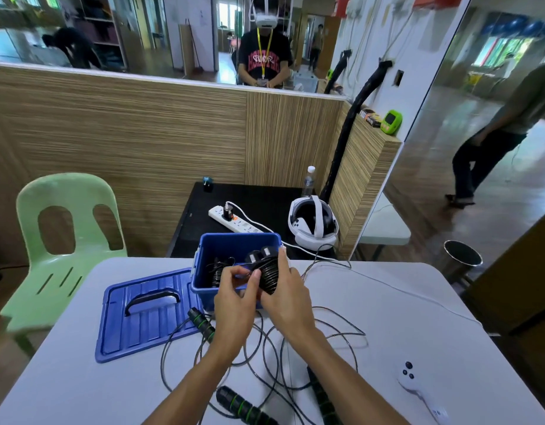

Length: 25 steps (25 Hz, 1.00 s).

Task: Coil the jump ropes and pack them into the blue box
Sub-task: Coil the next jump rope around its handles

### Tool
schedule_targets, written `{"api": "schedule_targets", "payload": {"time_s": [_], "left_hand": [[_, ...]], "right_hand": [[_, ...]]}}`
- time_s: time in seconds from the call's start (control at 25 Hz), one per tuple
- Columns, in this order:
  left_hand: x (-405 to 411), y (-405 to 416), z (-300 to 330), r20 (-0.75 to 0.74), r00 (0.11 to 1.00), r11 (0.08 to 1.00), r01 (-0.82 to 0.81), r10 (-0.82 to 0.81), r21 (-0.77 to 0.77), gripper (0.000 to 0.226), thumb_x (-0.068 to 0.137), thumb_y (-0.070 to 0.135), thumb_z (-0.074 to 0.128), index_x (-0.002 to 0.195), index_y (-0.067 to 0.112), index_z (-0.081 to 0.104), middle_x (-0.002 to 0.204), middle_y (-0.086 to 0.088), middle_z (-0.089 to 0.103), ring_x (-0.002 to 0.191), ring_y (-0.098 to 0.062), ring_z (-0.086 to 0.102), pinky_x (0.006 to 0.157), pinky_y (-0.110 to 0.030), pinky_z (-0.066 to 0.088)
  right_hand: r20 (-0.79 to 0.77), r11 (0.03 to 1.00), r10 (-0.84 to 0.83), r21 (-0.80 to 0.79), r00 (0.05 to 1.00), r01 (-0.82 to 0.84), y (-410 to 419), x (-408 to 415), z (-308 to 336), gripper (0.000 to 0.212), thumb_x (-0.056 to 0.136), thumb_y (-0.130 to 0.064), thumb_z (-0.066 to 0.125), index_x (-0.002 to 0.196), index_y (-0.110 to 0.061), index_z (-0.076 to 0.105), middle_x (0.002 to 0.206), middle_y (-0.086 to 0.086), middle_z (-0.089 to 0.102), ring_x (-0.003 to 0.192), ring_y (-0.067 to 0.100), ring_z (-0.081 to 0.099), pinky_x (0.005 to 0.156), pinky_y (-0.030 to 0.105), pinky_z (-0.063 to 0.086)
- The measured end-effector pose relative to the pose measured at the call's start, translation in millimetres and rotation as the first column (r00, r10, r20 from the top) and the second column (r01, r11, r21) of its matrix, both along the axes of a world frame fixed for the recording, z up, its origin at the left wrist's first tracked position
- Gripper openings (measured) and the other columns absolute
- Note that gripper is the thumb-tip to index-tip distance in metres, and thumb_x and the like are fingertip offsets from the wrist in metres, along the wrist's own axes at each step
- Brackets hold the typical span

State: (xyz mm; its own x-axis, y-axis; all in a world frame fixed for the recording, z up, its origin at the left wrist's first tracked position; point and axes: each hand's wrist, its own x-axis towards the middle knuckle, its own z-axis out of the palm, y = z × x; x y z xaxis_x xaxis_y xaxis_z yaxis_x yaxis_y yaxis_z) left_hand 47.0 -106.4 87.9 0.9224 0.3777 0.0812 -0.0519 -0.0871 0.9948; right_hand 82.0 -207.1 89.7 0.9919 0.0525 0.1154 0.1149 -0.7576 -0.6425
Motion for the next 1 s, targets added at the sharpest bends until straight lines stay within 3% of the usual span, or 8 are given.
{"api": "schedule_targets", "payload": {"time_s": [0.16, 0.32, 0.44, 0.52, 0.6, 0.72, 0.84, 1.0], "left_hand": [[1.1, 1.5, -1.5, -0.019, 0.997, 0.994, -0.076, 0.075, -0.082, 0.022, 0.091, 0.040, 0.060, 0.095, 0.019, 0.052, 0.088, -0.005, 0.068, 0.077, -0.013, 0.069, 0.060, -0.032, 0.060], [3.4, 4.6, 1.7, 0.014, 0.995, 0.992, -0.096, 0.096, 0.085, 0.018, 0.093, 0.041, 0.055, 0.098, 0.028, 0.044, 0.090, 0.004, 0.066, 0.078, -0.009, 0.068, 0.061, -0.031, 0.060], [3.3, 6.5, 0.9, 0.038, 0.999, 0.975, -0.039, 0.031, 0.220, 0.026, 0.090, 0.046, 0.057, 0.105, 0.045, 0.035, 0.101, 0.009, 0.064, 0.086, -0.008, 0.068, 0.069, -0.037, 0.060], [1.5, 8.6, 2.6, 0.028, 0.998, 0.975, 0.051, -0.058, 0.217, 0.031, 0.085, 0.050, 0.062, 0.106, 0.045, 0.040, 0.103, 0.009, 0.066, 0.090, -0.007, 0.068, 0.072, -0.036, 0.060], [2.3, 11.5, 3.6, 0.030, 0.986, 0.975, 0.160, -0.166, 0.157, 0.028, 0.081, 0.049, 0.066, 0.104, 0.037, 0.055, 0.121, 0.008, 0.064, 0.112, -0.010, 0.062, 0.082, -0.038, 0.059], [5.1, 14.2, 5.6, 0.014, 0.975, 0.975, 0.224, -0.224, 0.016, 0.024, 0.083, 0.044, 0.064, 0.106, 0.038, 0.068, 0.153, 0.013, 0.032, 0.137, -0.008, 0.036, 0.087, -0.018, 0.053], [12.0, 7.1, -4.0, 0.003, 0.997, 0.995, 0.076, -0.076, -0.066, 0.024, 0.092, 0.034, 0.058, 0.115, 0.037, 0.061, 0.135, 0.009, 0.051, 0.118, -0.004, 0.056, 0.085, -0.022, 0.055], [31.8, -5.5, -25.5, -0.312, 0.950, 0.982, -0.037, -0.024, -0.187, 0.028, 0.098, 0.031, 0.053, 0.123, 0.020, 0.050, 0.109, -0.004, 0.064, 0.092, -0.013, 0.067, 0.072, -0.029, 0.058]], "right_hand": [[-0.042, 0.995, 0.013, 0.104, 0.999, -0.008, 10.1, -5.2, -5.0, 0.094, 0.088, -0.049, 0.064, 0.154, -0.039, -0.001, 0.124, 0.002, 0.049, 0.111, 0.020, 0.056, 0.086, 0.035, 0.054], [0.009, 0.987, 0.023, 0.162, 1.000, -0.024, 16.5, -8.2, -9.0, 0.095, 0.087, -0.049, 0.066, 0.154, -0.038, 0.000, 0.125, 0.000, 0.048, 0.110, 0.017, 0.056, 0.085, 0.037, 0.056], [-0.012, 0.993, 0.031, 0.115, 0.999, -0.030, 16.3, -4.6, -10.2, 0.092, 0.089, -0.035, 0.067, 0.155, -0.036, 0.002, 0.126, -0.001, 0.045, 0.105, 0.015, 0.056, 0.084, 0.033, 0.055], [-0.039, 0.982, 0.015, 0.191, 0.999, -0.007, 16.2, -0.2, -15.1, 0.088, 0.088, -0.026, 0.067, 0.154, -0.037, 0.009, 0.131, 0.004, 0.048, 0.108, 0.021, 0.057, 0.087, 0.038, 0.055], [-0.074, 0.943, 0.006, 0.333, 0.997, 0.019, 12.8, 2.5, -19.7, 0.083, 0.086, -0.032, 0.065, 0.152, -0.039, 0.015, 0.132, 0.007, 0.051, 0.112, 0.023, 0.059, 0.090, 0.043, 0.054], [-0.095, 0.955, 0.031, 0.296, 0.995, -0.002, 2.1, 4.9, -28.2, 0.078, 0.086, -0.037, 0.068, 0.150, -0.034, 0.024, 0.118, -0.011, 0.059, 0.103, 0.005, 0.060, 0.083, 0.028, 0.056], [-0.128, 0.956, 0.033, 0.294, 0.991, 0.006, -5.4, 8.0, -36.3, 0.072, 0.085, -0.032, 0.071, 0.145, -0.031, 0.032, 0.110, -0.020, 0.054, 0.102, 0.002, 0.057, 0.083, 0.021, 0.051], [-0.229, 0.923, 0.086, 0.385, 0.970, 0.009, -2.8, 13.0, -52.0, 0.078, 0.086, -0.049, 0.063, 0.151, -0.040, 0.021, 0.122, -0.018, 0.056, 0.112, 0.006, 0.059, 0.090, 0.029, 0.054]]}}
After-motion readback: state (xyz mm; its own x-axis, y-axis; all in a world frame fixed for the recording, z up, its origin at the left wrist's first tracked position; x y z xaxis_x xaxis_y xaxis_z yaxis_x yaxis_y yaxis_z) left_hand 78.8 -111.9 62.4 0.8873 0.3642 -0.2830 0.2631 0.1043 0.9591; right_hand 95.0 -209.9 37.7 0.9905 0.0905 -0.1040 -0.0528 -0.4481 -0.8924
